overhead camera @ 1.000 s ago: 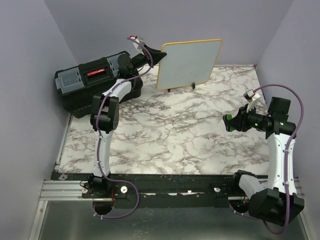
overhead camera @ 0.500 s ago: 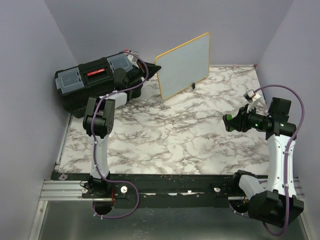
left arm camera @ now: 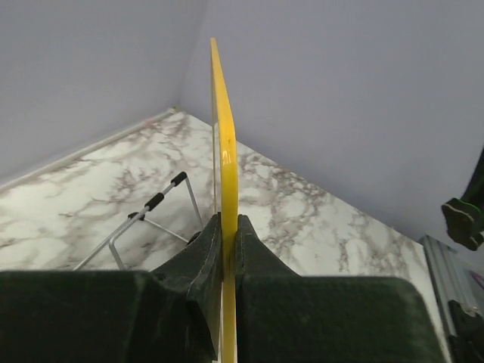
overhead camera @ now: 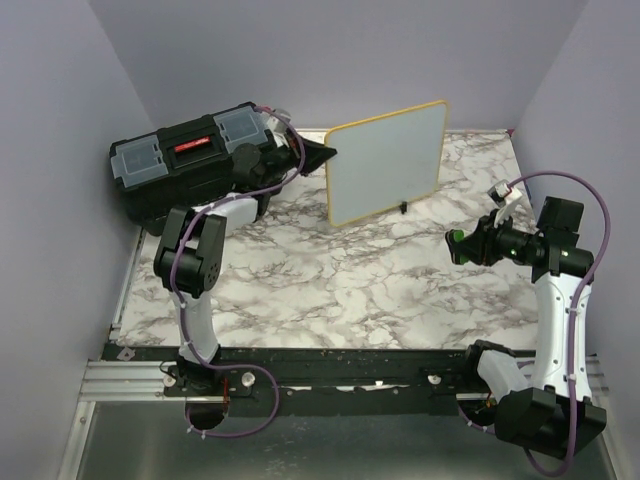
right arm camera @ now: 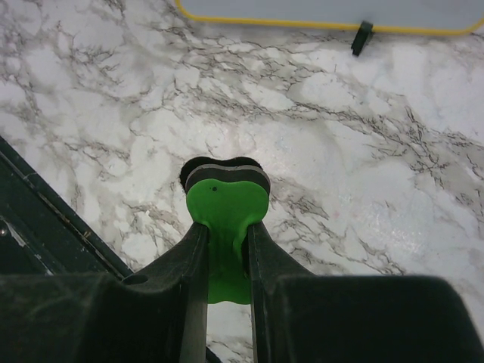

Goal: Erase the whiteboard
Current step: Adjust the whiteboard stand at the center of the board, then place the whiteboard on the whiteboard stand.

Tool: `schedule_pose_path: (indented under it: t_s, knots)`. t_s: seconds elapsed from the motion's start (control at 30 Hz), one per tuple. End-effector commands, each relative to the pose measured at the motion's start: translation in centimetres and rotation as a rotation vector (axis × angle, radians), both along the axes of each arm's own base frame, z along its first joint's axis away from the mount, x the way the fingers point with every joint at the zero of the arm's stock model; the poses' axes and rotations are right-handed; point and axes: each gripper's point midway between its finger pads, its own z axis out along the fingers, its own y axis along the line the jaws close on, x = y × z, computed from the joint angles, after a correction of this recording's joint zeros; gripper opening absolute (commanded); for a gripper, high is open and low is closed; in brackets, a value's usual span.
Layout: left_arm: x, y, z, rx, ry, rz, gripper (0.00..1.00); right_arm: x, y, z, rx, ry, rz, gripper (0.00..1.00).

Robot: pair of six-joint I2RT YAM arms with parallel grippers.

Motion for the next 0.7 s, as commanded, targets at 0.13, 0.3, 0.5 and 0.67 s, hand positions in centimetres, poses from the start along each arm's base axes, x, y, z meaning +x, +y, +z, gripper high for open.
schedule_pose_path:
  t_s: [0.13,0.3,0.5,0.67]
  knots:
    - [-6.6,-4.2,-0.3,-0.02,0.041,-0.116,0.0,-0.7,0.7,1.3,0.025,-0.029,0.024,0.01]
    - [-6.9,-4.5,0.3,0.006,0.006,-0.14,0.0,-1.0,0.8,1.6,0.018,-0.038,0.031,0.01]
    - [-6.7,-5.2,3.3,0.041,-0.034,-0.183,0.0,-1.1,0.8,1.4,0.013,-0.039,0.031,0.01]
    - [-6.4,-5.3,4.4,0.085,-0.045,-0.183,0.0,-1.3,0.8,1.4,0.013,-0.041,0.03,0.01]
